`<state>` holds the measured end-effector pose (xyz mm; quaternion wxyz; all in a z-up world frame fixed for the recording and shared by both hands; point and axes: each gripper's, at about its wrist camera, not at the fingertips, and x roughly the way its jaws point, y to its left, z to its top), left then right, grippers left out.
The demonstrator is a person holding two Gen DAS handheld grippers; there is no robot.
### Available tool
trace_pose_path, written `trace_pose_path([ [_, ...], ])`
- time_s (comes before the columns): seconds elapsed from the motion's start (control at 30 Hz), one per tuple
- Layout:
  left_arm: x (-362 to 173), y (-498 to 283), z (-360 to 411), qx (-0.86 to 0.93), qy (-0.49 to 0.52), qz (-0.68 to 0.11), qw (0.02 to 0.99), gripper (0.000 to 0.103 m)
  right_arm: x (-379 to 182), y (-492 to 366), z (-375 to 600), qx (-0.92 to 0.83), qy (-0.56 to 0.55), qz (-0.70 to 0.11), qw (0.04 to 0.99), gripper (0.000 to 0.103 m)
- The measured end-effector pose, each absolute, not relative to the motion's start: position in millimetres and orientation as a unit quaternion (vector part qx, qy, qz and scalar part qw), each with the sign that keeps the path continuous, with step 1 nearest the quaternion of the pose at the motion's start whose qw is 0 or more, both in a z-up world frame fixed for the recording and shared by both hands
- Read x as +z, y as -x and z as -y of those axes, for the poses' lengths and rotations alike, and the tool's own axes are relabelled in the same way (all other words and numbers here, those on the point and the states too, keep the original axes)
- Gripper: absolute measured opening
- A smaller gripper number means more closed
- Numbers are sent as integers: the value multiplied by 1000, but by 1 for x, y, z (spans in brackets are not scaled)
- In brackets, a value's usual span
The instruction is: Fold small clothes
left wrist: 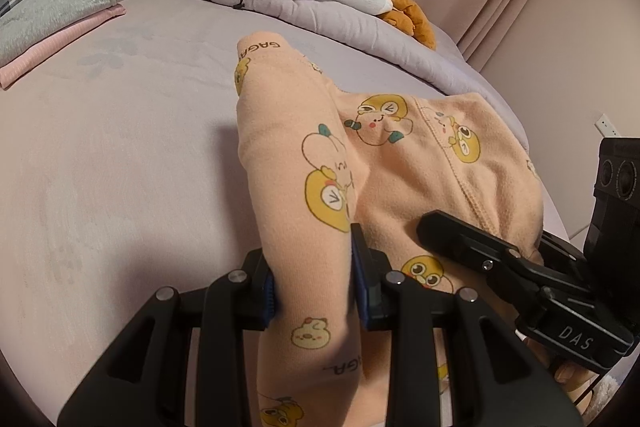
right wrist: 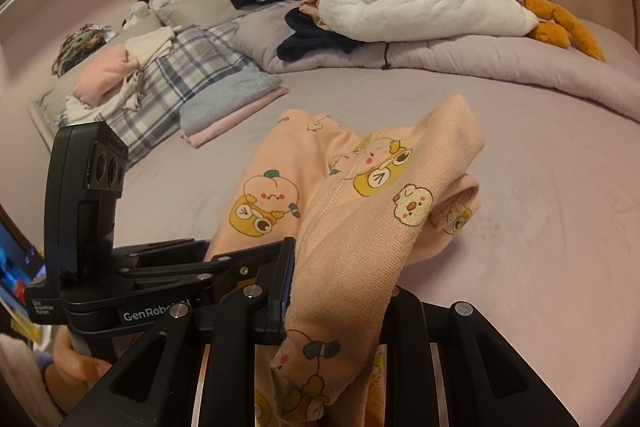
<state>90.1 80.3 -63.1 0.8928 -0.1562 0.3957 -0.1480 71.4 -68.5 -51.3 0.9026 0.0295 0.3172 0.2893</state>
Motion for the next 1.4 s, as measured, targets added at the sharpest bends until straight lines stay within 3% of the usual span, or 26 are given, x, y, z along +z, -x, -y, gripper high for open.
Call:
trace_pose_path([
  [0.77,-83,-115,-85,-123,152,-424,884,32,-71,-96,67,282,-54,-353,890,25],
  [1.2,-87,-116,-87,-107,150,-436,881,43,-95,-104,95,267,-133,-405,864,25],
  [1.4,-88,-113,-89,-101,149,-437,881,47,-101,-102,105,259,-167,-418,855,34],
])
